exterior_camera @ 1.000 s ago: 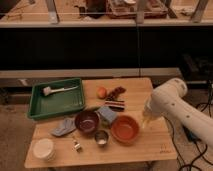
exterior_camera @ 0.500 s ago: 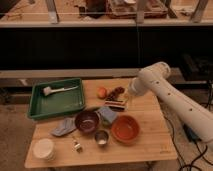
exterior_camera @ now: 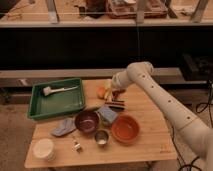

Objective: Place banana in tray

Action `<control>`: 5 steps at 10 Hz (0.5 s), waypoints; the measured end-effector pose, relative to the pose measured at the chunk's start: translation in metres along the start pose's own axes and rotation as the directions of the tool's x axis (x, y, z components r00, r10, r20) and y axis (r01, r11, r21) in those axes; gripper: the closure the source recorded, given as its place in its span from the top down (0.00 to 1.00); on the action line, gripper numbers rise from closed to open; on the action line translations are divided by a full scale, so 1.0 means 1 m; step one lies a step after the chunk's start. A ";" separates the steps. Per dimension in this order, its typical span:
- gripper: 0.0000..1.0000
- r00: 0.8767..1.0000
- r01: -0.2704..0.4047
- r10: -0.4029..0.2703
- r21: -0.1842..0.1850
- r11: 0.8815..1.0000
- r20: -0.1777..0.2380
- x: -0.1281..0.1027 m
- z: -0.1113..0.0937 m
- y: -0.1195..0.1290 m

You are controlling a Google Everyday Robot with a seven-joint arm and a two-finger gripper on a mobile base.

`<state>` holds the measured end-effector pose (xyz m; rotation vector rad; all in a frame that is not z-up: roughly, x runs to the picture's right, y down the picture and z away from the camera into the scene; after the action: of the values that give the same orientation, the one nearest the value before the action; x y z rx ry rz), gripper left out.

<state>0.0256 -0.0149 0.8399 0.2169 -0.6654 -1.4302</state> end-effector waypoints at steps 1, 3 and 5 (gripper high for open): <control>0.00 1.000 0.005 -0.005 0.006 1.000 -0.001 0.001 0.002 -0.001; 0.00 1.000 0.003 -0.003 0.005 1.000 -0.002 0.001 0.000 0.000; 0.00 1.000 -0.002 0.003 0.019 1.000 -0.010 0.000 0.001 -0.003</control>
<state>0.0227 -0.0156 0.8392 0.2378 -0.6705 -1.4202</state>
